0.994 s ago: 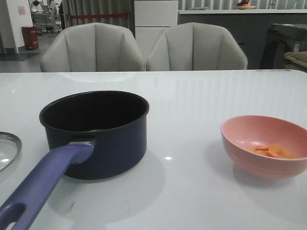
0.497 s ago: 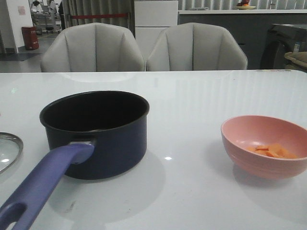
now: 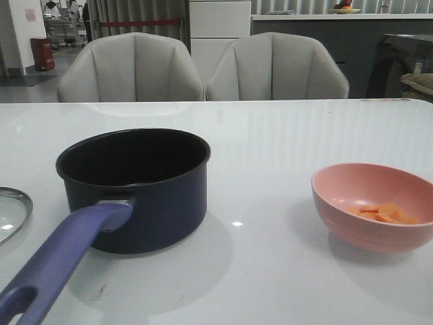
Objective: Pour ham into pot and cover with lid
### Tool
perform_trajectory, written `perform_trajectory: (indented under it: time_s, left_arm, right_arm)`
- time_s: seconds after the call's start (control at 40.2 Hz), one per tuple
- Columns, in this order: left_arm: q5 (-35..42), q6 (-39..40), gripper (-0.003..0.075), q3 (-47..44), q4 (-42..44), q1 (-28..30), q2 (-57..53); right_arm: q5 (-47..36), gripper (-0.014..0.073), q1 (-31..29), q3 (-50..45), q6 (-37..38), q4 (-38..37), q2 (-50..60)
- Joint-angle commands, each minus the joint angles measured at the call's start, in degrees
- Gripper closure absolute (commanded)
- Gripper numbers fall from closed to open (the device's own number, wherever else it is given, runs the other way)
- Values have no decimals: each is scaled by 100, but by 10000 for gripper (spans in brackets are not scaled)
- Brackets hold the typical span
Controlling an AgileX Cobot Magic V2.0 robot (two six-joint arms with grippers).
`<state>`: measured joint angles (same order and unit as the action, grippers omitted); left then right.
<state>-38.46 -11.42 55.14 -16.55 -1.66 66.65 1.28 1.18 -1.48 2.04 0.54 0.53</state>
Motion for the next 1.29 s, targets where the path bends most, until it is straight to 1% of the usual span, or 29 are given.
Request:
perform_trajectory:
  time_s: [0.0, 0.075, 0.174, 0.472, 0.671, 0.721, 0.82, 0.944, 1.267]
  left_arm:
    - [764, -24, 115, -248, 111, -299, -722]
    - [1061, -24, 115, -635, 236, -487, -1279]
    - [1405, -24, 115, -1119, 277, -551, -1998]
    - [1673, -24, 115, -2345, 569, -551, -4073]
    - [1994, -24, 115, -3126, 594, -551, -5068]
    - [2103, -24, 115, -3299, 594, -551, -5229]
    - [2578, -24, 115, -3659, 598, -551, -5457]
    - [3127, -24, 115, -3972, 598, -551, -5498]
    - [3277, -24, 115, -4003, 598, -551, -5498]
  right_arm:
    - [-438, 433, -6, -62, -18, -54, 118]
    - [-438, 433, -6, -62, -18, -54, 118]
    - [-438, 433, -6, -62, -18, -54, 118]
    - [-438, 433, -6, -62, -18, -54, 118]
    - [-438, 433, -6, -62, -18, -54, 112]
    - [-438, 433, -6, -62, -18, -54, 112]
    - [-438, 433, -6, -62, -18, -54, 112]
    - [-438, 433, -6, -62, -18, -54, 112]
    - [-487, 433, -6, -62, -18, -54, 108]
